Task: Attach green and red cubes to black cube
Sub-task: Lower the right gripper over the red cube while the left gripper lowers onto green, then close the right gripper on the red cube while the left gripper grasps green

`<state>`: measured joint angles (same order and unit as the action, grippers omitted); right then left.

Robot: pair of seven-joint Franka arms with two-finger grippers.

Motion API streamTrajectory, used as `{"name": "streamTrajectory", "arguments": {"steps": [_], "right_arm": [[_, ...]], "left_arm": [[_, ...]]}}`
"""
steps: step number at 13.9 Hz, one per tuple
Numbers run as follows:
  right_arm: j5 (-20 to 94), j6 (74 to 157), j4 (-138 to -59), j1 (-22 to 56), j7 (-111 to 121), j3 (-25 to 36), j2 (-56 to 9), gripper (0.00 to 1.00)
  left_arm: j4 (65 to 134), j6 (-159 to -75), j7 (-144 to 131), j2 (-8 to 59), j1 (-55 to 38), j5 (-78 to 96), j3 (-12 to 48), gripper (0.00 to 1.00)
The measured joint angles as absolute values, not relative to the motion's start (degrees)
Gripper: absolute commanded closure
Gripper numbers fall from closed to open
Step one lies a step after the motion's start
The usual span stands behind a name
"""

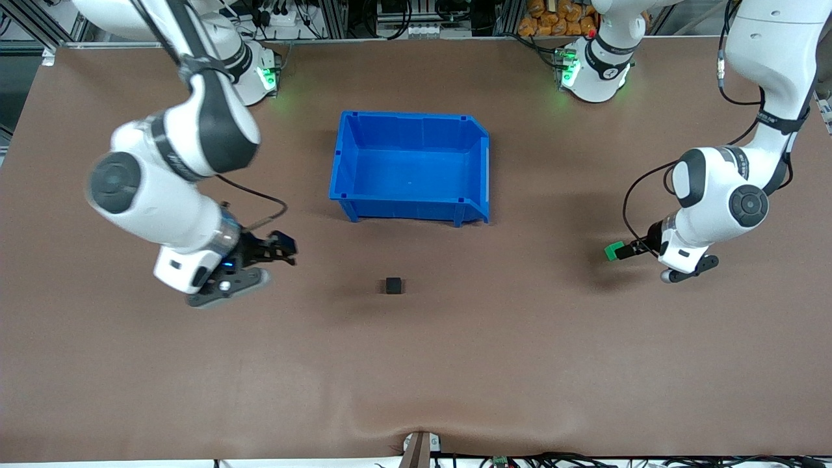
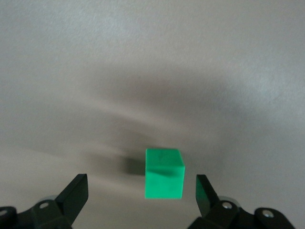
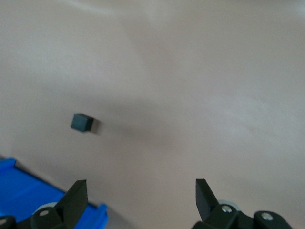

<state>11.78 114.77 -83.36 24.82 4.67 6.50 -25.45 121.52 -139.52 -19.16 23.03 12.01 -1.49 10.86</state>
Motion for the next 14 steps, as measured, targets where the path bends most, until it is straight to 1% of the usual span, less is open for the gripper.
{"name": "streamTrajectory", "arguments": {"steps": [2, 3, 5, 6, 9, 11, 14], "right_arm": [[12.1, 116.4, -83.3, 25.7, 4.7, 6.6, -27.5, 0.00], [12.0, 115.0, -83.3, 25.7, 4.7, 6.8, -27.9, 0.00], [11.3, 108.1, -83.1, 25.4, 4.7, 8.1, -27.8, 0.00], [9.6, 105.8, -83.1, 25.2, 4.6, 9.4, -27.7, 0.00], [6.0, 102.7, -85.3, 24.2, 4.3, 15.1, -27.6, 0.00], [5.8, 104.1, -89.6, 21.8, 4.4, 17.1, -27.6, 0.00], [5.7, 111.7, -97.7, 18.4, 4.5, 17.4, -27.5, 0.00]], "left_arm": [[120.3, -139.5, -19.2, 24.5, 11.9, -1.5, 10.9, 0.00], [120.1, -139.5, -19.2, 24.9, 11.9, -1.5, 11.0, 0.00], [119.9, -139.5, -19.2, 25.5, 11.7, -1.5, 11.1, 0.00], [119.8, -139.5, -19.2, 25.7, 11.4, -1.5, 11.2, 0.02], [119.8, -139.5, -19.2, 26.3, 10.7, -1.5, 11.2, 0.07], [119.6, -139.5, -19.2, 26.8, 10.5, -1.5, 11.2, 0.10], [119.2, -139.5, -19.2, 27.3, 10.2, -1.5, 11.2, 0.17]]}}
